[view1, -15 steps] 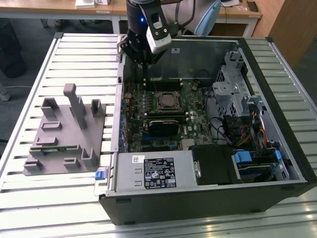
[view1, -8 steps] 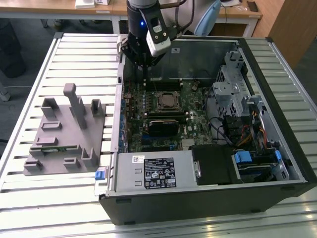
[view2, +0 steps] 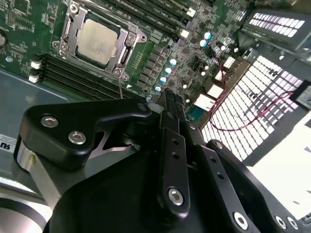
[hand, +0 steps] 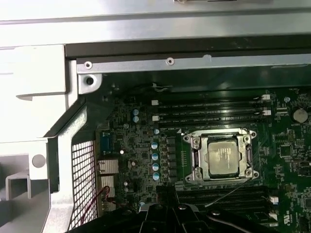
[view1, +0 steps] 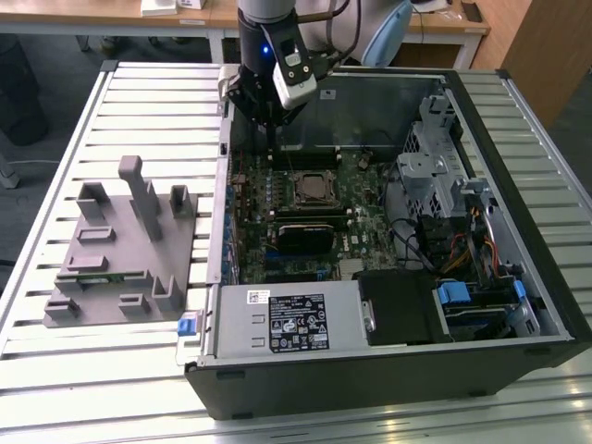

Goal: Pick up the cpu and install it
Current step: 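Install the first cpu locking lever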

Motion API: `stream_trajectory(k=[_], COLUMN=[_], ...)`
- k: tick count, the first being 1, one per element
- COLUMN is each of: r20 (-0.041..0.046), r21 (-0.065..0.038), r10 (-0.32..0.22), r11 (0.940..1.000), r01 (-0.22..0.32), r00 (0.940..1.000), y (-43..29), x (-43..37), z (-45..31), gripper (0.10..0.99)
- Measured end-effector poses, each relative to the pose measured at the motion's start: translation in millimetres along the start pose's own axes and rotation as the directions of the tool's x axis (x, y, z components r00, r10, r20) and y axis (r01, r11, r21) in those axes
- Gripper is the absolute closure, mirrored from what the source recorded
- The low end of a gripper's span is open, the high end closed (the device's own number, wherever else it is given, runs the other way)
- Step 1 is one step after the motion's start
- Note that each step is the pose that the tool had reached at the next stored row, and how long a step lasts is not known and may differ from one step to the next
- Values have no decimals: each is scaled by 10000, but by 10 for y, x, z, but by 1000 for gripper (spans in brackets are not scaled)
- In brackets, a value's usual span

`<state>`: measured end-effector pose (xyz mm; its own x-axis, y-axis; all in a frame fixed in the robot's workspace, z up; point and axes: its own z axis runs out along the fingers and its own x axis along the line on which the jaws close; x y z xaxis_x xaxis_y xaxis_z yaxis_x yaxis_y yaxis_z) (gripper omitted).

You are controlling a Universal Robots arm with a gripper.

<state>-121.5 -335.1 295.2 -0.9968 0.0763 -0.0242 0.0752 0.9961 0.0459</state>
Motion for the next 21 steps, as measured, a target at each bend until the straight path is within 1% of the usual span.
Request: stream_trajectory(k=[5,12,17,21], r20=[1,3,2,2], r21=[2,0,1,1], r10=[37,41,41,41], r11=[10000,10000,10000,10000], r01=[-37,-41,-41,-41], r00=[10000,10000,10000,10000], y=[27,132,167,208], x=[4,13,9,7], z=[86,175,222,252], gripper=[980,980,980,980])
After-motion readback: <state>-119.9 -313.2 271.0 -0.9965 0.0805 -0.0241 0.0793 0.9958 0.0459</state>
